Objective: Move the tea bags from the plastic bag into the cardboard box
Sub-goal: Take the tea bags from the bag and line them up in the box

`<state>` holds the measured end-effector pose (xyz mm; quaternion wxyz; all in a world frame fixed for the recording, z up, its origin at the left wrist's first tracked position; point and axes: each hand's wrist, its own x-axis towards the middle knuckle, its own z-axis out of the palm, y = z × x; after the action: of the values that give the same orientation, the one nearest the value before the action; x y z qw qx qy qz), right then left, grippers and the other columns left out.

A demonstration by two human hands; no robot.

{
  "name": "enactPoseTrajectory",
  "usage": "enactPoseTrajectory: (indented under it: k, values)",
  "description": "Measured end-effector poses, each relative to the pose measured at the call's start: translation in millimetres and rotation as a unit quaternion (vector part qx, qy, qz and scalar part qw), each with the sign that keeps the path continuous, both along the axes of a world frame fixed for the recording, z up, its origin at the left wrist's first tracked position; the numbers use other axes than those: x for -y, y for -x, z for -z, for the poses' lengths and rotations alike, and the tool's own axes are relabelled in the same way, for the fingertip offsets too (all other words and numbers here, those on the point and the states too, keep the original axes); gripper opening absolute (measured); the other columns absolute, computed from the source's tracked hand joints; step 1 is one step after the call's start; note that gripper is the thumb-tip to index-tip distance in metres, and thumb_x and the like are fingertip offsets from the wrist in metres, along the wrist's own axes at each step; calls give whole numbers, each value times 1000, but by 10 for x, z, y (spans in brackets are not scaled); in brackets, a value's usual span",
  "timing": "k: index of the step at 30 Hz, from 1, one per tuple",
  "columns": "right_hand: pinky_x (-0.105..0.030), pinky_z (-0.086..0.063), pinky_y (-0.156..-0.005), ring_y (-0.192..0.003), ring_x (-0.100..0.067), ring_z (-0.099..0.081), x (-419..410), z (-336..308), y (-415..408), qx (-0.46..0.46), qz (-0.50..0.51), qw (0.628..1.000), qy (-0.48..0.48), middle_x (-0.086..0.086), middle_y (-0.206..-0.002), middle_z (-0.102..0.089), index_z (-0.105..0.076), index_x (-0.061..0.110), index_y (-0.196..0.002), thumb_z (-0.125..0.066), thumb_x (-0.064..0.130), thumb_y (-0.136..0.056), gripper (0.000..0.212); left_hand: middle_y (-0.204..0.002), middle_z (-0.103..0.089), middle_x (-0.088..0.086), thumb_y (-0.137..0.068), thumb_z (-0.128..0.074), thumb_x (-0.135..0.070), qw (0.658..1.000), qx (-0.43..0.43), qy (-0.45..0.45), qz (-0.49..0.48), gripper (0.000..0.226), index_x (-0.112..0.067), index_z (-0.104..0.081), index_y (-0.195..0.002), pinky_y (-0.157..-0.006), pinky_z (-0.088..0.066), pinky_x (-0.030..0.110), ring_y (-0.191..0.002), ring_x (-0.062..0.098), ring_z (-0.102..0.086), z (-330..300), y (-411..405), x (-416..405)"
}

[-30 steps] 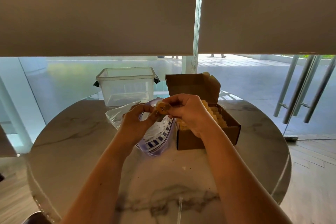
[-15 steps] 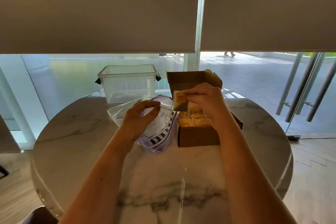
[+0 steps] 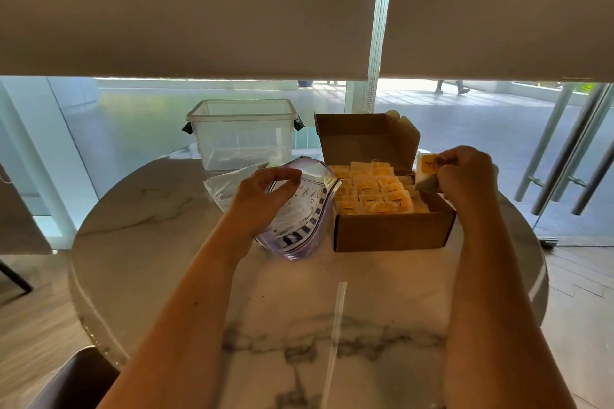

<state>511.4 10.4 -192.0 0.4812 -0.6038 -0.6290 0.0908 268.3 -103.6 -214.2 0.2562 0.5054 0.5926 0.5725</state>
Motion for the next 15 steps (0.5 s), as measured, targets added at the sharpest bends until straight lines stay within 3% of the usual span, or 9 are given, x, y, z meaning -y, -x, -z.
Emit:
enactPoseTrajectory:
  k: [2, 6, 9, 13, 15]
  values:
    - [-37, -47, -87, -102, -32, -59, 5, -1, -6, 37, -5, 999, 21, -18, -113, -65, -65, 2, -113, -51, 10, -94, 25, -118, -61, -1, -88, -61, -26, 1000, -1, 0, 0, 12, -33, -70, -94, -102, -43, 44, -113, 20, -54, 2, 4, 0]
    - [-31, -51, -69, -71, -28, -63, 21, -8, -29, 36, -53, 995, 77, -17, -93, -67, -65, 4, -109, -56, 13, -93, 21, -115, -64, 0, -88, -62, -22, 1000, 16, -7, 5, 13, -29, -72, -94, -101, -44, 42, -111, 19, -57, 11, 28, -14]
    - [-30, -52, -68, -68, -28, -64, 27, -26, -95, 27, -35, 996, 71, -19, -90, -68, -64, 4, -107, -56, 12, -92, 19, -116, -64, -1, -88, -63, -22, 1000, 20, -4, 4, 14, -30, -72, -93, -101, -45, 41, -112, 19, -57, 21, 37, -28]
    - [-24, -46, -54, -53, -20, -55, 99, -76, -44, 10, -143, 972, 186, -13, -67, -59, -60, 8, -101, -56, 7, -92, 9, -117, -63, -2, -88, -62, -20, 1000, 21, -4, 2, 16, -33, -71, -91, -101, -45, 40, -112, 17, -56, 18, 33, -27]
    - [-22, -43, -54, -53, -18, -52, 106, -67, 8, 47, -177, 958, 219, -10, -64, -57, -59, 8, -98, -57, 7, -92, 7, -119, -62, -1, -88, -62, -18, 1000, 22, -6, 2, 18, -33, -71, -90, -102, -44, 41, -113, 18, -55, 16, 30, -26]
